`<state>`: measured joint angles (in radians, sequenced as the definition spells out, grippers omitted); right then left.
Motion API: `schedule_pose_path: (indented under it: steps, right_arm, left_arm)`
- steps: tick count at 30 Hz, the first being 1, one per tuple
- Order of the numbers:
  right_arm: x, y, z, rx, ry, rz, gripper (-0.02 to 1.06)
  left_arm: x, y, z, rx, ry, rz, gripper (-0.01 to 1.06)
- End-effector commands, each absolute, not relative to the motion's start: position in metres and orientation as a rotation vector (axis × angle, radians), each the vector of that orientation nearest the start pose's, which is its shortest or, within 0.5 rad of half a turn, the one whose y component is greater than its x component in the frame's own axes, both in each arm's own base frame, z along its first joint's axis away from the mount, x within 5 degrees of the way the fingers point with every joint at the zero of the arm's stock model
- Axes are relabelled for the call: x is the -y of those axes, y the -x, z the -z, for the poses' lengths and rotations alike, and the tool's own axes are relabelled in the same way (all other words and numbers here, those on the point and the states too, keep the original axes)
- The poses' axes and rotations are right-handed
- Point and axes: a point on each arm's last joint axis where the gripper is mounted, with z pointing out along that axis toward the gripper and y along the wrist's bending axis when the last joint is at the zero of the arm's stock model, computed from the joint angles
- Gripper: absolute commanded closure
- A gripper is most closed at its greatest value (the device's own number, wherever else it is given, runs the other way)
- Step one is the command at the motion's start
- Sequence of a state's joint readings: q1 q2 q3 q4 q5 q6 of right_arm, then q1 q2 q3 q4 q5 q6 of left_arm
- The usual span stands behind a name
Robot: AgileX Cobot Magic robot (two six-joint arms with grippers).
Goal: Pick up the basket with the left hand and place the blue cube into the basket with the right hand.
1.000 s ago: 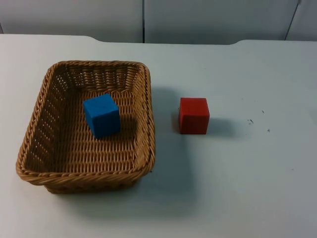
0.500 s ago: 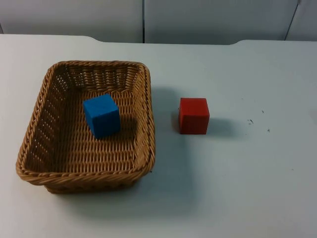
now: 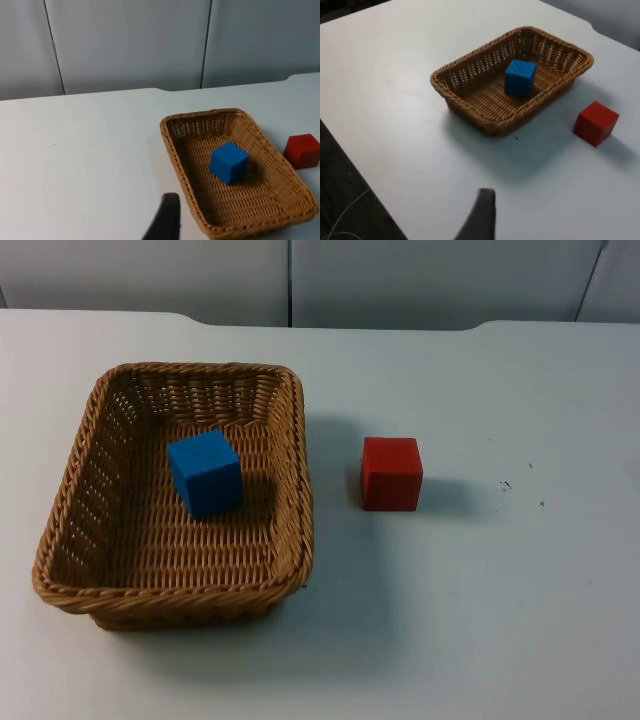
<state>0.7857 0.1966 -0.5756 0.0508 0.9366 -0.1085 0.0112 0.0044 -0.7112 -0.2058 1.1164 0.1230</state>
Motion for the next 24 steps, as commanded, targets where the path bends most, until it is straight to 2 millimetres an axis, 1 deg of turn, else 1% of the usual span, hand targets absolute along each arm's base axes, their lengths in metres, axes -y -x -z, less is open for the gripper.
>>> schedule_pose_path:
  steps: [1,2,4,5,6,7,9,12,20,22,23,24]
  right_arm:
    - [-0.017,-0.012,-0.302,-1.901,0.913,-0.476,0.25]
    - [-0.016,-0.01,-0.301,-1.917,0.922,-0.474,0.24]
    - [-0.014,-0.008,-0.298,-1.948,0.939,-0.464,0.17]
    - [-0.014,-0.008,-0.298,-1.948,0.939,-0.464,0.17]
    - [-0.014,-0.007,-0.297,-1.958,0.944,-0.461,0.14]
    - [-0.013,-0.006,-0.295,-1.98,0.955,-0.454,0.07]
    - [-0.012,-0.006,-0.294,-1.993,0.962,-0.447,0.01]
    - [-0.012,-0.006,-0.293,-1.998,0.956,-0.448,0.0]
    - [-0.011,-0.007,-0.293,-1.998,0.955,-0.417,0.0]
    - [-0.011,-0.009,-0.288,-2.014,0.962,-0.401,0.0]
    - [-0.012,-0.011,-0.28,-2.039,0.974,-0.385,0.0]
    - [-0.012,-0.011,-0.28,-2.039,0.974,-0.385,0.0]
  left_arm:
    - [0.017,0.032,-0.319,-1.923,-0.141,0.154,0.21]
    - [0.016,0.029,-0.313,-1.947,-0.14,0.155,0.16]
    - [0.016,0.019,-0.296,-2.011,-0.136,0.161,0.09]
    - [0.016,0.019,-0.296,-2.011,-0.136,0.161,0.09]
    - [0.016,0.016,-0.289,-2.04,-0.129,0.167,0.08]
    - [0.016,0.011,-0.283,-2.042,-0.114,0.173,0.08]
    - [0.014,0.008,-0.281,-2.037,-0.104,0.145,0.08]
    - [0.012,0.007,-0.28,-2.038,-0.073,0.126,0.08]
    - [0.011,0.007,-0.28,-2.039,-0.07,0.121,0.08]
    - [0.011,0.007,-0.28,-2.039,-0.07,0.121,0.08]
    - [0.011,0.007,-0.28,-2.039,-0.07,0.121,0.08]
    - [0.011,0.007,-0.28,-2.039,-0.07,0.121,0.08]
